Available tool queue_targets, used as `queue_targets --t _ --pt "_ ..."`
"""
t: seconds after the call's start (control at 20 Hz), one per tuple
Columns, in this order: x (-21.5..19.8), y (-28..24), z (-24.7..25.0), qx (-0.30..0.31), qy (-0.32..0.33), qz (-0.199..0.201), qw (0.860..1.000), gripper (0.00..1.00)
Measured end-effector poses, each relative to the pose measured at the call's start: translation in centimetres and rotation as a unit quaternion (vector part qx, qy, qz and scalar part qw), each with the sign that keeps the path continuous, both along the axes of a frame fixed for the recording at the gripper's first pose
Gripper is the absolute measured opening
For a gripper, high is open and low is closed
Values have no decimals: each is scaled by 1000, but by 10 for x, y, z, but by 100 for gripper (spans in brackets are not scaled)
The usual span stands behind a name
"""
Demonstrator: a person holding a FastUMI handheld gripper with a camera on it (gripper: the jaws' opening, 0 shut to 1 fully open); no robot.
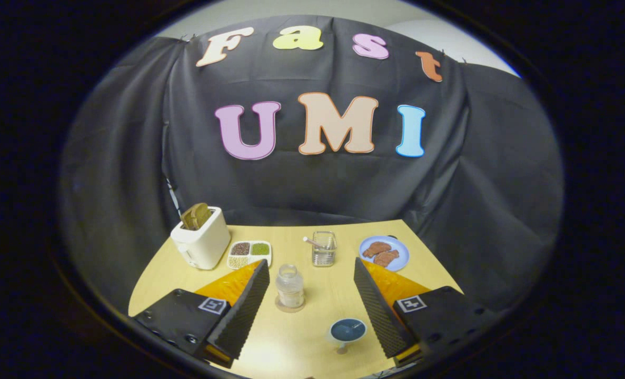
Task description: Take the bottle from table, then pour the juice into the cup, finally place the bottle on the coaster
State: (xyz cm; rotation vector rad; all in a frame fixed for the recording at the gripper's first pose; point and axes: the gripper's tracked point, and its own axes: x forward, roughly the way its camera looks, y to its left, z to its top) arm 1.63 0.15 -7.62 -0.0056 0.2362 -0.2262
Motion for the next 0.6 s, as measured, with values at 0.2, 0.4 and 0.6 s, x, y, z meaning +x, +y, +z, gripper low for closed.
queue_targets --t 0.2,0.4,0.6 --pt "-13 -9 6 3 -7 -2 1000 100" --pt "-20 -9 13 2 -10 1 1000 100" --pt "-25 -2 16 12 -18 14 1000 100"
